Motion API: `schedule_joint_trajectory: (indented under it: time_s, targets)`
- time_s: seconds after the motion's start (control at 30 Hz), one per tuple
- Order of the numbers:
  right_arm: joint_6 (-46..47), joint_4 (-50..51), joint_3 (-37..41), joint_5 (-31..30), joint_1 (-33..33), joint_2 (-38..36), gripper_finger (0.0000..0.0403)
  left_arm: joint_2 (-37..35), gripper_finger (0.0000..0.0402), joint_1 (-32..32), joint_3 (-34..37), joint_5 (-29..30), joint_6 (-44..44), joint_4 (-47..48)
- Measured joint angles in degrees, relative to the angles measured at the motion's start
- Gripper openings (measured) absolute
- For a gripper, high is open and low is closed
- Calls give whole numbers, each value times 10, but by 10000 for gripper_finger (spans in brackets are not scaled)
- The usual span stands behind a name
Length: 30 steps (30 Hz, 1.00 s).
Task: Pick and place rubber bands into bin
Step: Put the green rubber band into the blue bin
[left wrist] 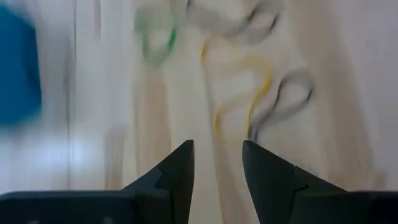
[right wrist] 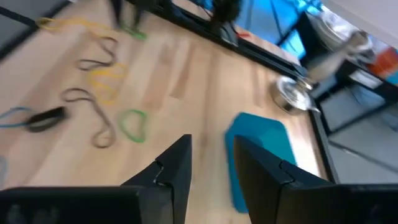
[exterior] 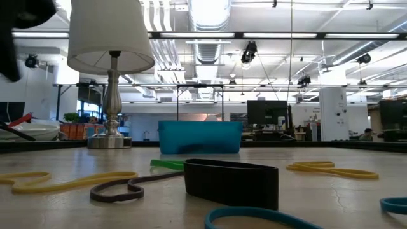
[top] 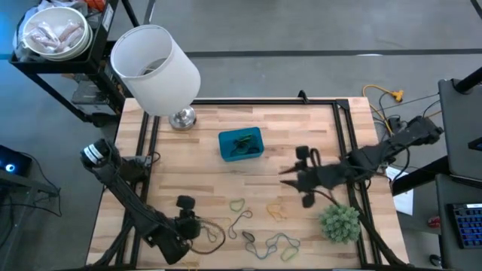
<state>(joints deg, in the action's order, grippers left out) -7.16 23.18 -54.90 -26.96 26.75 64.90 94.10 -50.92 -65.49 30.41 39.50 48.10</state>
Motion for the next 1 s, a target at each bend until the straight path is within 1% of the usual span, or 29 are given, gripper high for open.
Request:
schedule_joint_trajectory:
  time_s: [0.1, 0.17, 0.23, 0.33, 0.43, 0.57, 0.7, 0.83, 1.0]
  targets:
    - [0, -26, 35, 0, 34, -27, 111, 27, 121, 0, -48, -71, 120, 128]
    - [-1, -49, 58, 0, 49, -40, 111, 45, 121, 0, -74, -122, 174, 184]
    - [-12, -78, 79, 0, 59, -48, 110, 58, 121, 0, -88, -157, 203, 207]
    - [-28, -116, 110, -1, 66, -54, 106, 70, 121, 0, -89, -189, 220, 207]
    - [-25, -120, 125, 0, 67, -54, 102, 78, 121, 0, -83, -223, 236, 205]
    - [-19, -120, 132, -1, 66, -52, 98, 79, 121, 0, -70, -230, 248, 209]
    - [-12, -127, 132, 0, 66, -52, 93, 79, 121, 0, -42, -232, 252, 208]
    - [-12, -136, 132, 0, 66, -52, 94, 79, 121, 0, -18, -258, 263, 203]
    - [-7, -137, 132, 0, 66, -52, 90, 79, 121, 0, -2, -261, 283, 196]
